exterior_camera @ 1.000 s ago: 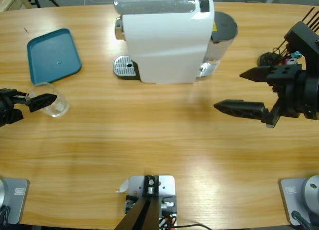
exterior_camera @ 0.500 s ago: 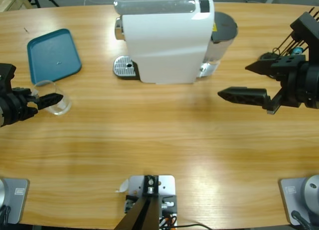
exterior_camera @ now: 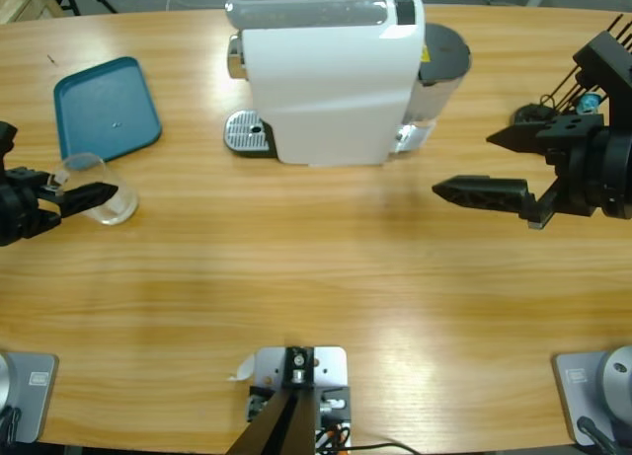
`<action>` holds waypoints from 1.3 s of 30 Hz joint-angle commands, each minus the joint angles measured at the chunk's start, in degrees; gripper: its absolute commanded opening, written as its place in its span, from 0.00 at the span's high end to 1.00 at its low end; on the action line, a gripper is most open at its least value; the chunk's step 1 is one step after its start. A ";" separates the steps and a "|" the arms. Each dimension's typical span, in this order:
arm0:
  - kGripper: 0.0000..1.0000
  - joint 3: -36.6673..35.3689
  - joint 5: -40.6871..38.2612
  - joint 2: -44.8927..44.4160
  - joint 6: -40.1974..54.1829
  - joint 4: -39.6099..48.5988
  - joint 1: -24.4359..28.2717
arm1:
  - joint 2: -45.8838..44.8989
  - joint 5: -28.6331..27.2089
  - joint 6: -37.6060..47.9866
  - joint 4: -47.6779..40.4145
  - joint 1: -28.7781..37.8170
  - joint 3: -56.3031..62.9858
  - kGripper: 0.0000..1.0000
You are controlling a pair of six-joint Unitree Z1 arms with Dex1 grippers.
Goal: Pour coffee
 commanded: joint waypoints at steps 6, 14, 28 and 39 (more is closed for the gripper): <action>0.82 -2.30 -29.63 -4.80 34.63 -2.16 14.60 | -1.46 -0.19 0.62 0.09 -0.59 2.18 0.00; 0.72 -12.54 -48.40 11.66 51.54 -3.16 29.87 | -3.23 -0.17 0.16 1.62 -3.06 1.61 0.00; 0.72 -29.82 -55.73 36.09 60.76 -5.96 30.35 | 0.57 0.69 0.00 5.89 -4.10 -4.05 0.00; 0.72 -32.95 -57.77 41.28 60.09 -8.35 23.77 | 1.23 0.69 -0.10 6.42 -5.42 -3.57 0.00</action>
